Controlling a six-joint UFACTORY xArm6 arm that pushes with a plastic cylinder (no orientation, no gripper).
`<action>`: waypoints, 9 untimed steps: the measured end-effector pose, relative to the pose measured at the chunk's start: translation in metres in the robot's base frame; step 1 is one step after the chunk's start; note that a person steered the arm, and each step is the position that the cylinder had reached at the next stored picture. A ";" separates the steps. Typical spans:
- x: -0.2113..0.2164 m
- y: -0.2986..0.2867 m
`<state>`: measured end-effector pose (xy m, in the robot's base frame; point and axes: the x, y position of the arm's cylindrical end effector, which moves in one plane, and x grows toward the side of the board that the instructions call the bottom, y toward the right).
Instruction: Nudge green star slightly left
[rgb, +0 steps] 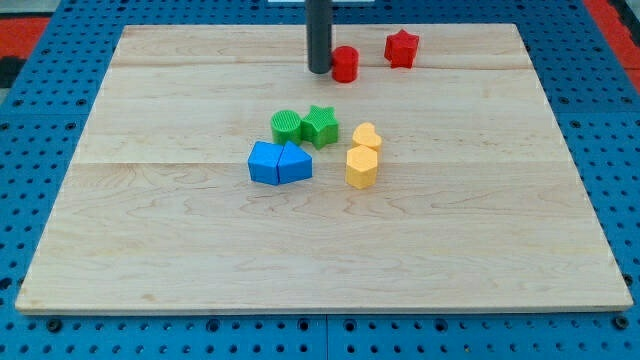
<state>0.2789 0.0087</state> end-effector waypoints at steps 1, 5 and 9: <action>0.000 0.018; 0.066 0.016; 0.093 0.030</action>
<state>0.3723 0.0388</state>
